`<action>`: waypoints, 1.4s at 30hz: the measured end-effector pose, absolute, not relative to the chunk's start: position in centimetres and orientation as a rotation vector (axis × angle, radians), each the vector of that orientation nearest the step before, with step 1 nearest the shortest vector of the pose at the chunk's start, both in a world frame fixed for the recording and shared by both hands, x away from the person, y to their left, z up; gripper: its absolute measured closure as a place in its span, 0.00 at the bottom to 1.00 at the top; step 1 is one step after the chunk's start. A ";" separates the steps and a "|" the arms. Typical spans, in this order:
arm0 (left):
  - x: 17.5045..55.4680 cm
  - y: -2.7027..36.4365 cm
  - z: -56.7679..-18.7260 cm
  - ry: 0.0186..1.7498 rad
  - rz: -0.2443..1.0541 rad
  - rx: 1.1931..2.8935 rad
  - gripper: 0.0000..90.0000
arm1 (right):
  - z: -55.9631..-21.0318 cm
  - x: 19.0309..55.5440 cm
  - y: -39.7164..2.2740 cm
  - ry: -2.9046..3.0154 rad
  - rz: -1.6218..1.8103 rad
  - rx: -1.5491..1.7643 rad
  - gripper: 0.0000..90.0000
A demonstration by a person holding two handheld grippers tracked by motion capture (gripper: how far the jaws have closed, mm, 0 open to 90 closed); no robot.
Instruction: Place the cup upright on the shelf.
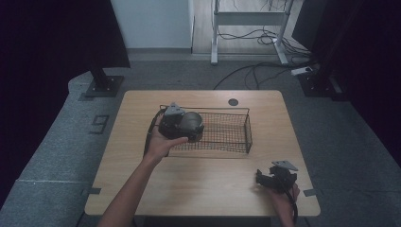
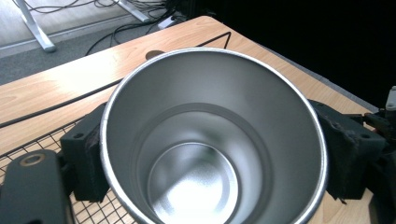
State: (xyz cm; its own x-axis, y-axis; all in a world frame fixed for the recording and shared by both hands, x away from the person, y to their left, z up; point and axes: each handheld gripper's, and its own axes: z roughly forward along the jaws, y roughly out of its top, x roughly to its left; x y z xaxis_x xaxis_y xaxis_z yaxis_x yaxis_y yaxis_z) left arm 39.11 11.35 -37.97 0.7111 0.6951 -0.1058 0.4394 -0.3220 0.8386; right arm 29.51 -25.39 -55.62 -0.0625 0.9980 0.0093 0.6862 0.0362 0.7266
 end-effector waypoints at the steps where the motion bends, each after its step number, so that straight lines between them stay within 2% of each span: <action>1: 39.2 11.3 -38.0 0.871 0.339 1.971 0.16 | -55.6 29.5 -25.4 1.803 0.786 1.700 0.05; 19: 41.2 10.6 -38.2 0.888 0.355 1.993 0.16 | -55.6 29.5 -25.4 1.803 0.786 1.700 0.05; 42: 44.0 9.9 -40.4 0.964 0.302 1.998 0.16 | -55.6 29.5 -25.4 1.803 0.786 1.701 0.05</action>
